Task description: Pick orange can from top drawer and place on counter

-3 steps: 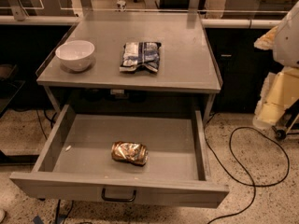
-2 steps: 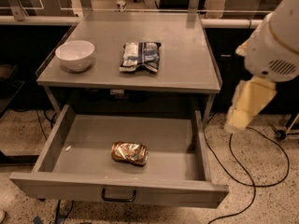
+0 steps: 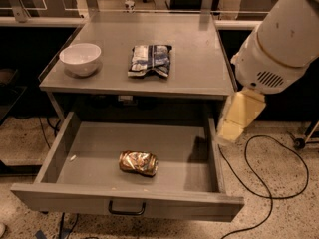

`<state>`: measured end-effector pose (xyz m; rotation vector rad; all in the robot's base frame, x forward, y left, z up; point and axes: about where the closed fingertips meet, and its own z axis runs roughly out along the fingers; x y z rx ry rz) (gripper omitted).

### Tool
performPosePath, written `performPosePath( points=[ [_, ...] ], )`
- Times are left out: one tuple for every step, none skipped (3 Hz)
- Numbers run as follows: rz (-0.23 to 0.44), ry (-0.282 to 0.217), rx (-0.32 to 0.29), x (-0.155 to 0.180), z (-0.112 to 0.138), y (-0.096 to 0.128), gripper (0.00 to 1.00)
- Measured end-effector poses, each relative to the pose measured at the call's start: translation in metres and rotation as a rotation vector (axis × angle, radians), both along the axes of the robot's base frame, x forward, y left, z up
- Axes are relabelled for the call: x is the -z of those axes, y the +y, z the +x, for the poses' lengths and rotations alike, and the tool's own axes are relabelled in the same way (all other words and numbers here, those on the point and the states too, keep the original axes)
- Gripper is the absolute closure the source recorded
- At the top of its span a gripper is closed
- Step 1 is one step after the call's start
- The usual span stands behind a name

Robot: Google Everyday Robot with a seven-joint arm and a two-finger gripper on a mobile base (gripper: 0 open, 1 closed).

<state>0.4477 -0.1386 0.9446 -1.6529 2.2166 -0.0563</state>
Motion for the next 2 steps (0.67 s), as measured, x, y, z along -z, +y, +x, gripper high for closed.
performPosePath(
  points=[
    [0.026, -0.004, -0.014, 0.027, 0.007, 0.033, 0.0],
    [0.042, 0.011, -0.037, 0.068, 0.039, 0.081, 0.0]
  ],
)
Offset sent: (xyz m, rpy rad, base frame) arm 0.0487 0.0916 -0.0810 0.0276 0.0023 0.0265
